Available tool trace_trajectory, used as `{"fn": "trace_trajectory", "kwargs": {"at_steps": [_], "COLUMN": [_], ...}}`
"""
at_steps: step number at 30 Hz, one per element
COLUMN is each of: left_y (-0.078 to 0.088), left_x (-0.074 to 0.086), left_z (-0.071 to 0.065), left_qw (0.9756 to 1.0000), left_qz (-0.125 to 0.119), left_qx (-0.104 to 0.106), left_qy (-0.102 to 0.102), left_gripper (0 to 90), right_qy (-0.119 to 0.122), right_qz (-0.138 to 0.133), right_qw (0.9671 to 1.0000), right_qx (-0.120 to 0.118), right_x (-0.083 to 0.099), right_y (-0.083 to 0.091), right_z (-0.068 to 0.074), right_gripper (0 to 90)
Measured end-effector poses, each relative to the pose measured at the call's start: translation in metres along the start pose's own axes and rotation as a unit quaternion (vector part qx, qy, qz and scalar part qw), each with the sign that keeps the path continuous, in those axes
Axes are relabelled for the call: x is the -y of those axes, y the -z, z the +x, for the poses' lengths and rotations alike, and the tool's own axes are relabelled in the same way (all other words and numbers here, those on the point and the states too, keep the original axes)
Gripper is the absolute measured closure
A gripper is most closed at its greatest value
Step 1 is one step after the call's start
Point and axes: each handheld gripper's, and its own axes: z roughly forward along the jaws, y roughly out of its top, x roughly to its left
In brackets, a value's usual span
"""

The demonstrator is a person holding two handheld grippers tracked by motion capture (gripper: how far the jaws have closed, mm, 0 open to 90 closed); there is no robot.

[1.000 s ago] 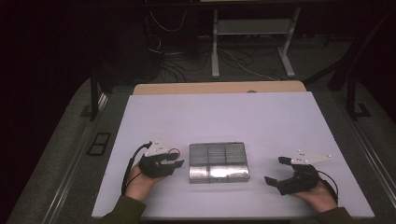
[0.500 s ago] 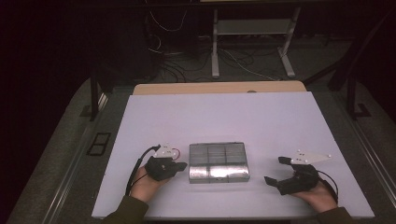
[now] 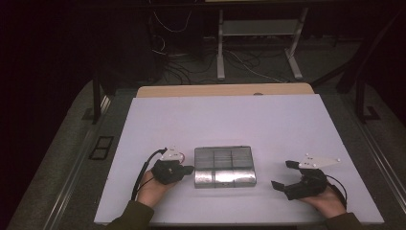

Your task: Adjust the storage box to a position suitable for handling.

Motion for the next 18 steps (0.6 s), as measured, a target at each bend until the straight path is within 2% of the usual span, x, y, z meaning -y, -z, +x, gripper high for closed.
{"fn": "trace_trajectory", "kwargs": {"at_steps": [11, 18], "left_y": [-0.012, -0.017], "left_x": [-0.008, -0.011], "left_z": [-0.005, -0.008], "left_qw": [1.0000, 1.0000], "left_qz": [0.000, -0.003], "left_qx": [-0.002, 0.005], "left_qy": [-0.007, -0.003], "left_gripper": [88.6, 88.6], "right_qy": [0.002, 0.002], "right_qz": [-0.004, -0.006], "right_qw": [1.0000, 1.0000], "right_qx": [-0.002, -0.002], "right_x": [0.000, -0.001], "right_y": [0.001, 0.001], "right_z": [0.000, 0.000], "right_gripper": [2.3, 2.3]}}
